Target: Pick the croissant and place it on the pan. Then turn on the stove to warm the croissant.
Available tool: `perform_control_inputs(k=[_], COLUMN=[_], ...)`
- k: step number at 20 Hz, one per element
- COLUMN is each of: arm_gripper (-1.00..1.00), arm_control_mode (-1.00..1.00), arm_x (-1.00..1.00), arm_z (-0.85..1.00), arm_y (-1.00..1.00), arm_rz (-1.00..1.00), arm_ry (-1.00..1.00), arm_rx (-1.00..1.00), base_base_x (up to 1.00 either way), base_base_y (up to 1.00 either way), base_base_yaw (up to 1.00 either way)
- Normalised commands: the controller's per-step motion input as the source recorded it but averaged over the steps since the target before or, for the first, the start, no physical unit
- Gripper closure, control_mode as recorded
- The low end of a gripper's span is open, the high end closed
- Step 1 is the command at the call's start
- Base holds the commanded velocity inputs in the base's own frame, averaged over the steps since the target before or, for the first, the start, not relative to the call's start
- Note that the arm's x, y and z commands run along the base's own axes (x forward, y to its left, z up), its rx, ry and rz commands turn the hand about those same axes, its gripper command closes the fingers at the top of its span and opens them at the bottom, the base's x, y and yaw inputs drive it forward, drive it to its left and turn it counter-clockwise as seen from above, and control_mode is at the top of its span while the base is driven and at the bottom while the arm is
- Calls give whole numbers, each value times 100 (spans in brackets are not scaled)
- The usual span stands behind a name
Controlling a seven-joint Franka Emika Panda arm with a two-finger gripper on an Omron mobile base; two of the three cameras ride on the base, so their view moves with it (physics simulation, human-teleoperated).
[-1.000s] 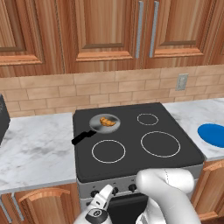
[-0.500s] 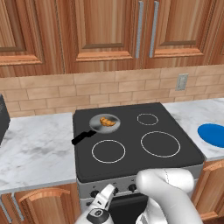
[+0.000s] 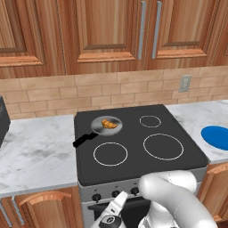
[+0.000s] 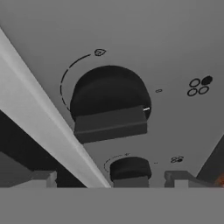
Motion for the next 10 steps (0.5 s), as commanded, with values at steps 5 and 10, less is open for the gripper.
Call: perform_control_inputs(k=[5,10], arm_gripper=[-100,-100], arm_control_mode=[-100,-100], arm_x=[3,0], arm_z=[0,0], arm_y=[-2,12], arm_rz=[0,0], arm_ry=[0,0], arm_rx=[0,0], base_base_x=[0,0], base_base_y=[0,0], base_base_yaw=[0,0])
